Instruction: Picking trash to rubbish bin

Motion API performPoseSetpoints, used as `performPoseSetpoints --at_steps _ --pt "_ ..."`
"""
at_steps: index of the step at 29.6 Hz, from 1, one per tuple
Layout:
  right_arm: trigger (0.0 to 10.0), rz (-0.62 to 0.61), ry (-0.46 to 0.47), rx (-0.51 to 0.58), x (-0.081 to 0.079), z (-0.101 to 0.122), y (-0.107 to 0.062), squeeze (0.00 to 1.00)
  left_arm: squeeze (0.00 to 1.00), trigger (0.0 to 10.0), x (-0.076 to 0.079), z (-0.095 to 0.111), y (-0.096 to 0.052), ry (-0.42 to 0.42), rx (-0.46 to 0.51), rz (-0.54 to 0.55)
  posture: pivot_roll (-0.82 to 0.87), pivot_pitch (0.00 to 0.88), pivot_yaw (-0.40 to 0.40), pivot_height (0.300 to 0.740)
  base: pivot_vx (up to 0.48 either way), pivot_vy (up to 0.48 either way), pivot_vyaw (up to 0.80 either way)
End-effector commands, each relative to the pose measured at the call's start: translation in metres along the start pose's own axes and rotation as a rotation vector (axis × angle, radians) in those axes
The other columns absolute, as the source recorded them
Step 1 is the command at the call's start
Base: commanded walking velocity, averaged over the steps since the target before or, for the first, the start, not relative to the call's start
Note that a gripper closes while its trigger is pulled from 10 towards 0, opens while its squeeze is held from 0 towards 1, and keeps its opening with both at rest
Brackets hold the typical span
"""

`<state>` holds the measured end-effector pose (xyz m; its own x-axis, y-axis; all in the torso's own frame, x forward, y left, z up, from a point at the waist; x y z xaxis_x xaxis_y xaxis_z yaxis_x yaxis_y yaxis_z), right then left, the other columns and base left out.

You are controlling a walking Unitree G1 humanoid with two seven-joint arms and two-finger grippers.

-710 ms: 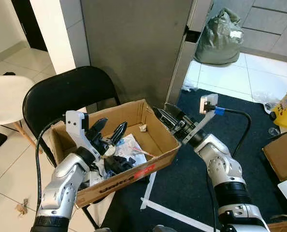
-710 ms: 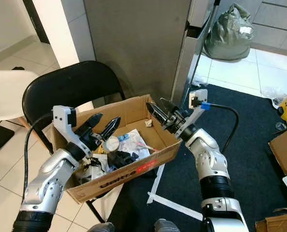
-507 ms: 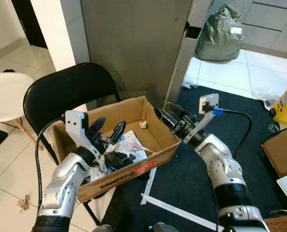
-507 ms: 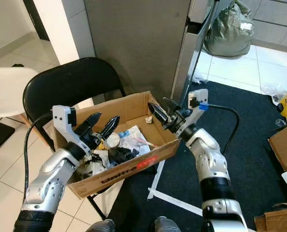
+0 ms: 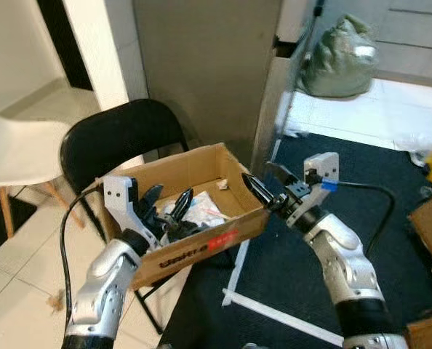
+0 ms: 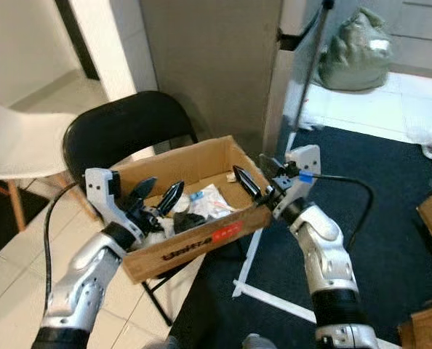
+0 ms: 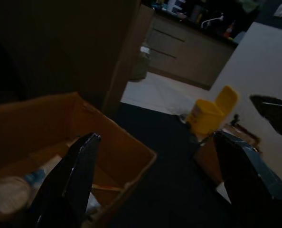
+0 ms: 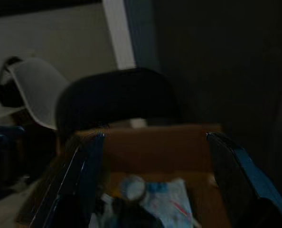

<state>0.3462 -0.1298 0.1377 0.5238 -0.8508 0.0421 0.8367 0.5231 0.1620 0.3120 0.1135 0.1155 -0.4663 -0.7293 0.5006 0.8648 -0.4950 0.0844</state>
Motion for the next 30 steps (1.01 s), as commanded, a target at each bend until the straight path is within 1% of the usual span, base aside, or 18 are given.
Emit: performPoseSetpoints --at_steps 1,9,30 --pt "10.0 0.01 -0.01 -0.003 -0.0037 0.0 0.0015 0.0 0.0 10.0 -0.0021 -0.0039 -0.002 -0.005 -0.012 0.008 0.03 0.0 -0.024 0.74 -0.292 0.0 0.0" --pt "10.0 0.028 -0.03 -0.017 -0.0042 -0.001 0.0039 0.0 0.0 10.0 -0.001 -0.0042 -0.0014 -0.009 -0.011 0.002 0.03 0.0 -0.027 0.74 -0.296 0.0 0.0" --pt "10.0 0.045 -0.019 -0.019 -0.0061 -0.0016 0.0044 0.0 0.0 10.0 0.0012 -0.0044 -0.0007 -0.014 -0.016 -0.011 0.03 0.0 -0.026 0.74 -0.346 0.0 0.0"
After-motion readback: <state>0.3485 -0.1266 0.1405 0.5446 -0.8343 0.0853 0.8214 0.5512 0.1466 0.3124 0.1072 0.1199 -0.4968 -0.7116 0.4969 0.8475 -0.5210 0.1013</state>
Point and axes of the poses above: a point about 5 cm out from each wrist's last joint towards the gripper, its own y axis pointing out of the wrist towards the gripper, its own z axis along the axis of the wrist's last joint, x = y × z, the point moved 5 cm from there along y, pointing out of the wrist towards the gripper, and after that the axes turned 10 degrees about -y, right-handed, at the moved point
